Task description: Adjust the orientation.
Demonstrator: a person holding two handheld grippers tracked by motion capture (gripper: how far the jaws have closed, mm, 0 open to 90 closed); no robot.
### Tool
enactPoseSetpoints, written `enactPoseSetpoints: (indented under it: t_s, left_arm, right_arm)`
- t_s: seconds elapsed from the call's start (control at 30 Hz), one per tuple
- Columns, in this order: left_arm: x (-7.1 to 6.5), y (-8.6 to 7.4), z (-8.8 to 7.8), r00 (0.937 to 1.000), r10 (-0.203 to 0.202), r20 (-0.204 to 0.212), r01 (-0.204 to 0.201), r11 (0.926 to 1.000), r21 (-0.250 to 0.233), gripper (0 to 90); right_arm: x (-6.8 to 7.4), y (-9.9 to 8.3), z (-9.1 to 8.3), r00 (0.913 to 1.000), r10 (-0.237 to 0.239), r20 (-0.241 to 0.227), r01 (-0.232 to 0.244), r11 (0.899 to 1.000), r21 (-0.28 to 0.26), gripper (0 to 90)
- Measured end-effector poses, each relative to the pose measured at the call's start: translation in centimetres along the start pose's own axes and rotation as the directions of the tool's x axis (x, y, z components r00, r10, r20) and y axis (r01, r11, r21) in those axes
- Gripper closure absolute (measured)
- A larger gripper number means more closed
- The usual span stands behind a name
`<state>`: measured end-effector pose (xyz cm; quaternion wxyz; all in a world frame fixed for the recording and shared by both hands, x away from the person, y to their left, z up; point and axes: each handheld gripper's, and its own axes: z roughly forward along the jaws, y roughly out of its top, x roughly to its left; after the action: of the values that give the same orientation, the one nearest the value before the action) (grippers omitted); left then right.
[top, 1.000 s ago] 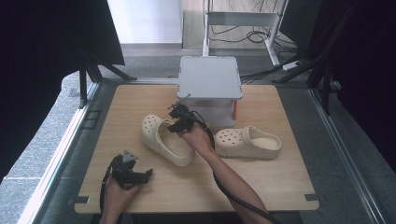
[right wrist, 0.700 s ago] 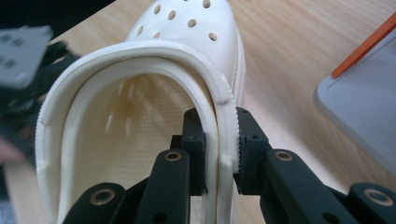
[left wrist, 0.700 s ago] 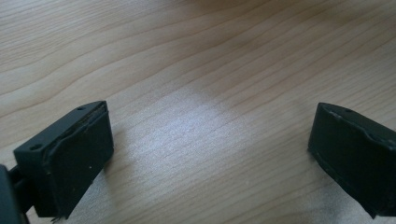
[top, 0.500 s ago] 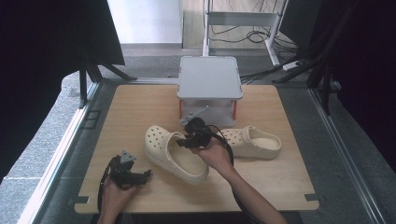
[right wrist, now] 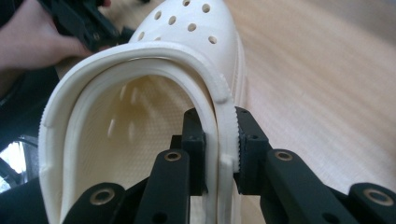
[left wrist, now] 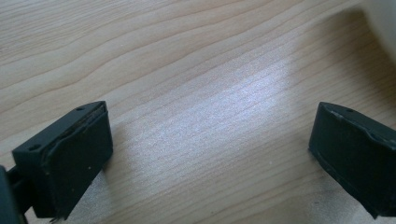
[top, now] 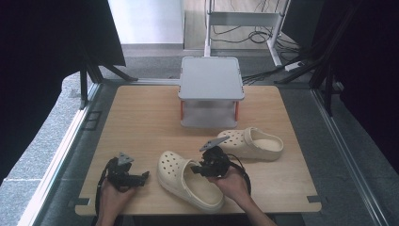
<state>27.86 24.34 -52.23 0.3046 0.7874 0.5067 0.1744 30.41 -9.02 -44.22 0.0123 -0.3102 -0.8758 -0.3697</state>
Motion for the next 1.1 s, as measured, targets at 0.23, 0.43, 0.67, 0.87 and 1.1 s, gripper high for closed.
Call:
enactPoseSetpoints:
  t_s: [0.23, 0.43, 0.67, 0.87, 1.1]
  left_arm:
    - [0.0, 0.0, 0.0, 1.0, -0.003, -0.004, 0.003, 1.0, 0.001, 0.0]
    - [0.0, 0.1, 0.1, 1.0, -0.005, -0.005, 0.005, 1.0, 0.0, 0.0]
    - [0.0, 0.1, 0.1, 1.0, -0.005, -0.005, 0.005, 1.0, 0.001, 0.0]
    - [0.0, 0.1, 0.0, 1.0, -0.003, -0.005, 0.003, 1.0, 0.003, 0.0]
    - [0.0, 0.1, 0.1, 1.0, -0.002, -0.005, 0.002, 1.0, 0.004, 0.0]
  right_arm:
    - [0.2, -1.7, 1.1, 0.9985, -0.043, 0.033, 0.043, 0.999, -0.001, 75.9]
    - [-0.4, -1.7, 0.8, 0.9952, -0.096, -0.018, 0.097, 0.995, 0.022, 56.2]
    - [-0.4, -1.2, -1.3, 0.9859, -0.163, -0.037, 0.165, 0.985, 0.042, 39.3]
    - [-1.9, -1.5, -4.0, 0.9875, -0.156, -0.025, 0.157, 0.987, 0.046, 33.2]
    - [-5.2, -3.0, -8.0, 0.9949, -0.086, 0.052, 0.086, 0.996, 0.017, 33.1]
